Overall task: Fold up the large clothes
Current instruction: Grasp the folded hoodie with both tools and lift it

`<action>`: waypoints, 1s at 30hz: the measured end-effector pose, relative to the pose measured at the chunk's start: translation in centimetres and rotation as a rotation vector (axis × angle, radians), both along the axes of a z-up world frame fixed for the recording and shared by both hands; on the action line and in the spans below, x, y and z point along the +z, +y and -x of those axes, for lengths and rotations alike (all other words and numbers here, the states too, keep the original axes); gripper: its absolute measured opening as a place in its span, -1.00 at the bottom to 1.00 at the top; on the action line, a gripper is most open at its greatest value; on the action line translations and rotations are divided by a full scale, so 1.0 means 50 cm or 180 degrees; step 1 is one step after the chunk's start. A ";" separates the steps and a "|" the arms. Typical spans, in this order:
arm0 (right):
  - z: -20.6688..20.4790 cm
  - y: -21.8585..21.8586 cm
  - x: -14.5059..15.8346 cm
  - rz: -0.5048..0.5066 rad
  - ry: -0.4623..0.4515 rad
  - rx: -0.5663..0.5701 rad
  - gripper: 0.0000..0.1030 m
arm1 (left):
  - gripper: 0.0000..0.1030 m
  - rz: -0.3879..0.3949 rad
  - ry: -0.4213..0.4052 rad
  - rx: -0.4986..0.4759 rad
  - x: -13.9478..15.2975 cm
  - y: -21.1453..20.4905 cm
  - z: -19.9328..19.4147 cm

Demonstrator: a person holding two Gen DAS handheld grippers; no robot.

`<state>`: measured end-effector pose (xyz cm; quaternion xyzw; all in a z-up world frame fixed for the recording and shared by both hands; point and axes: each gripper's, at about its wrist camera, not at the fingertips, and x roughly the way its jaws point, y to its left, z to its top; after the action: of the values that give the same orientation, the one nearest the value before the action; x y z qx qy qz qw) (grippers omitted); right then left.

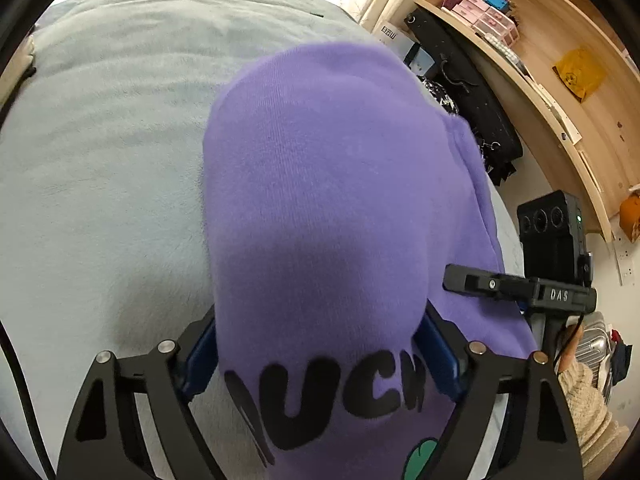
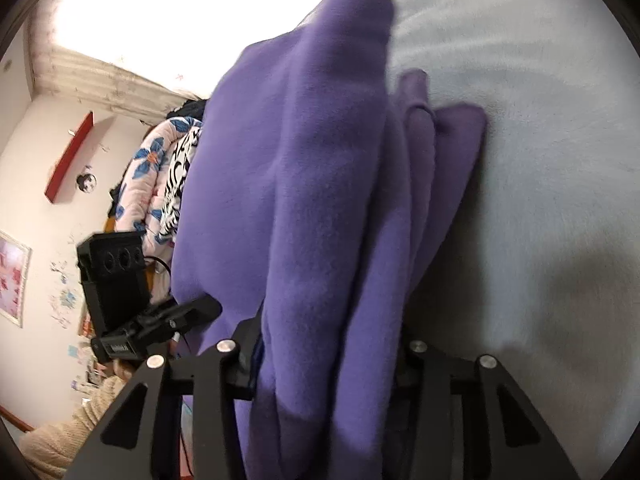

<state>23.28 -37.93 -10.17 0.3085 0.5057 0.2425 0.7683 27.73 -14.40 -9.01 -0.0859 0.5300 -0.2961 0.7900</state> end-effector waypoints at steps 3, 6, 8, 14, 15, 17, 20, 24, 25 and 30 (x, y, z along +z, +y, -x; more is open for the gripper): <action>0.039 0.023 0.033 0.0014 -0.0042 -0.0019 -0.18 | 0.63 0.0031 0.0016 0.0000 0.023 0.021 0.024; 0.068 0.046 0.064 0.0039 -0.0107 -0.0028 -0.18 | 0.63 0.0045 -0.0003 0.0002 0.056 0.048 0.055; 0.092 0.064 0.084 0.0018 -0.0147 -0.0027 -0.18 | 0.63 0.0040 -0.0043 0.0015 0.079 0.065 0.078; 0.157 0.140 0.153 -0.0026 -0.0219 0.0043 -0.18 | 0.64 -0.0025 -0.0101 0.0116 0.154 0.141 0.148; 0.168 0.164 0.168 -0.0025 -0.0233 0.0078 -0.18 | 0.64 -0.0034 -0.0090 0.0145 0.166 0.159 0.159; 0.180 0.205 0.185 -0.0040 -0.0236 0.0124 -0.18 | 0.64 -0.0054 -0.0067 0.0202 0.185 0.201 0.177; 0.201 0.279 0.209 -0.0061 -0.0242 0.0216 -0.18 | 0.64 -0.0086 -0.0069 0.0285 0.210 0.294 0.216; 0.212 0.375 0.224 -0.0113 -0.0249 0.0345 -0.18 | 0.64 -0.0130 -0.0085 0.0396 0.236 0.394 0.256; 0.212 0.402 0.227 -0.0115 -0.0253 0.0382 -0.18 | 0.64 -0.0138 -0.0089 0.0421 0.236 0.425 0.267; 0.195 0.504 0.241 -0.0134 -0.0245 0.0524 -0.18 | 0.64 -0.0099 -0.0086 0.0572 0.254 0.543 0.288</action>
<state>13.51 -12.72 1.86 0.2724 0.4943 0.3271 0.7579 13.32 12.76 3.69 -0.1168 0.5140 -0.2168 0.8217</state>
